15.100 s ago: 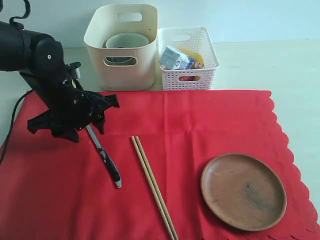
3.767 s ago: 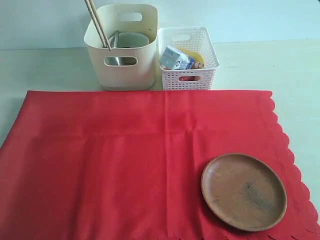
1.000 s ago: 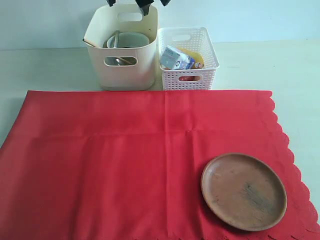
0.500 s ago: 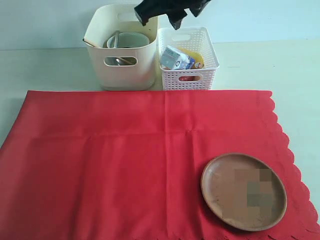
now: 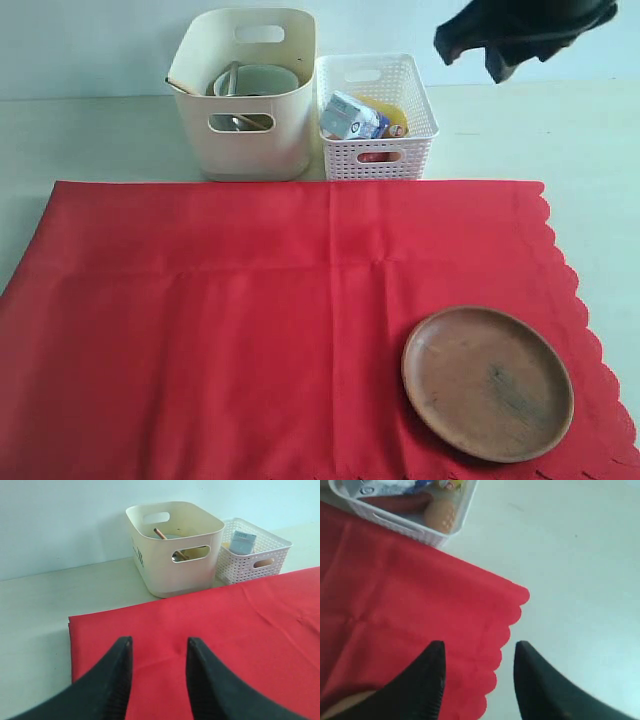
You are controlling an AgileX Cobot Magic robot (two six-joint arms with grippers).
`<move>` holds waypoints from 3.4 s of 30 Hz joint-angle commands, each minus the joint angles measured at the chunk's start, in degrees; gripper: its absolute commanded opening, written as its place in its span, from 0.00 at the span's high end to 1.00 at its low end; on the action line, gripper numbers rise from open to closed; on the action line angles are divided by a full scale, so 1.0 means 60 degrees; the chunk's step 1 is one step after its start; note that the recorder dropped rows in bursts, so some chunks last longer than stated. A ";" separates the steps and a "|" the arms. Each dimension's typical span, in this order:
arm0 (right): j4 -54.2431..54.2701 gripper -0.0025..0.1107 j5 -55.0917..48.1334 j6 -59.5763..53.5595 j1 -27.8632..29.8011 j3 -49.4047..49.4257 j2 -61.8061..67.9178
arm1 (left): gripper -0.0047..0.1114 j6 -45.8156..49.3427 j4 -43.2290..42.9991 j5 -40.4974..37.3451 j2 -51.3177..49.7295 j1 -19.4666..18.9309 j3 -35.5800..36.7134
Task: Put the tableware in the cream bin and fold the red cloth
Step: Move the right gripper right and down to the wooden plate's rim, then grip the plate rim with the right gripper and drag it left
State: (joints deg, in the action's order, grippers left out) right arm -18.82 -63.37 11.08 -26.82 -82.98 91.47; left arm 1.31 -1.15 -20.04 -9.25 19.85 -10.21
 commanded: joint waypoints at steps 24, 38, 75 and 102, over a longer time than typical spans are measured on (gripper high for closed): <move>0.7214 0.73 -0.0300 -0.6238 0.4600 0.3766 0.0962 | 0.64 -0.0065 -0.0010 -0.0004 -0.0025 0.0015 0.0025; 0.7951 0.66 -0.0874 -0.7546 0.4649 0.3766 0.2987 | 0.64 -0.0065 -0.0010 0.0013 -0.0025 0.0015 0.0025; 0.8018 0.63 0.0384 -0.9062 0.4631 0.3766 0.4102 | 0.64 -0.0065 -0.0010 0.0070 -0.0025 0.0015 0.0025; 1.0433 0.98 -0.0061 -0.8899 0.4580 0.3766 0.2439 | 0.64 -0.0065 -0.0010 0.0088 -0.0025 0.0015 0.0025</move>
State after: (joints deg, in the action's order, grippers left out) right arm 39.77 -62.82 -41.93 0.75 -60.39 107.87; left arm 1.21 -1.15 -20.11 -9.25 19.85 -10.21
